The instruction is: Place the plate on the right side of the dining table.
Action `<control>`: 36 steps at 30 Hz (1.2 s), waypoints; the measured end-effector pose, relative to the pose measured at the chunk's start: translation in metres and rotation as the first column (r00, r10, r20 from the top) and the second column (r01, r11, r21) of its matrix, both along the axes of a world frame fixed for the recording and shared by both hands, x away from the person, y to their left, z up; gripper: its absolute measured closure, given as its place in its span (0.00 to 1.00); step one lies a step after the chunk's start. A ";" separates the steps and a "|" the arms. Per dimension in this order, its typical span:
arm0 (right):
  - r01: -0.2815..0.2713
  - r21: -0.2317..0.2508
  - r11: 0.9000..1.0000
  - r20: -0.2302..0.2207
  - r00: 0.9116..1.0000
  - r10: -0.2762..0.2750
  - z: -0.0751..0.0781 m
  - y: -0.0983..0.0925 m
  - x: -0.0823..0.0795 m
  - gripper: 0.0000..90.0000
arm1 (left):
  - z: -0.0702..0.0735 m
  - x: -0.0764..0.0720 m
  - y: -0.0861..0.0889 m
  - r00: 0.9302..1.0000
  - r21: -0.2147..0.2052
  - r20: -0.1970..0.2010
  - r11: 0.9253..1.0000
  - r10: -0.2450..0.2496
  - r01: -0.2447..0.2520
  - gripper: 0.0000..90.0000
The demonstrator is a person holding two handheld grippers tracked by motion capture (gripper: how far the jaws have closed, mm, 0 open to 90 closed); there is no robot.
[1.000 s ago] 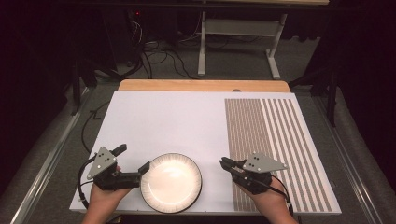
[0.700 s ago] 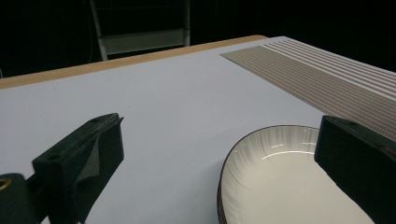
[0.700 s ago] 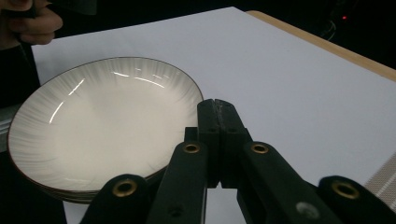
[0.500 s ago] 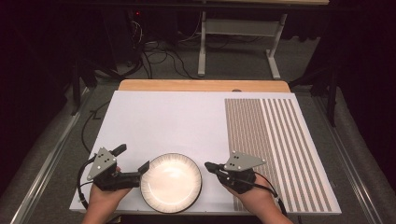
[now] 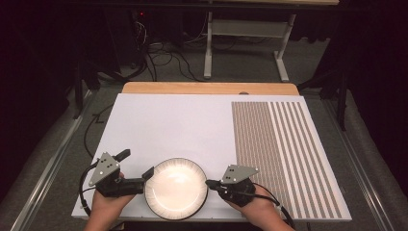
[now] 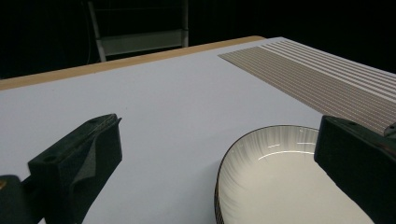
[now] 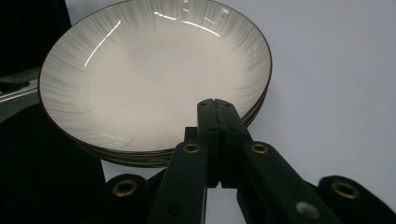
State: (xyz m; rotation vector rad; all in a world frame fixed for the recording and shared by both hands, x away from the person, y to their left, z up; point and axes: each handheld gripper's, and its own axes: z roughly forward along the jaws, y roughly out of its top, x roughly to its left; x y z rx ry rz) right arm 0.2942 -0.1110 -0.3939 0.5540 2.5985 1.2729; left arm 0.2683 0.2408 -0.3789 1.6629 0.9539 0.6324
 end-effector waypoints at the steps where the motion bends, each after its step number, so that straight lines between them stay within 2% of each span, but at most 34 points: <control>1: -0.003 -0.007 1.000 -0.003 1.000 0.003 -0.001 0.001 0.000 1.00 | 0.000 0.000 0.000 1.000 0.001 0.001 1.000 0.000 0.000 0.01; 10: -0.010 -0.028 1.000 -0.017 1.000 0.009 -0.004 0.002 0.001 1.00 | 0.001 -0.001 0.001 1.000 0.002 0.003 1.000 -0.003 0.003 0.01; 36: -0.020 -0.031 0.999 -0.035 0.999 0.019 -0.006 0.007 0.002 1.00 | 0.001 -0.001 0.004 1.000 -0.011 0.004 1.000 0.000 0.001 0.01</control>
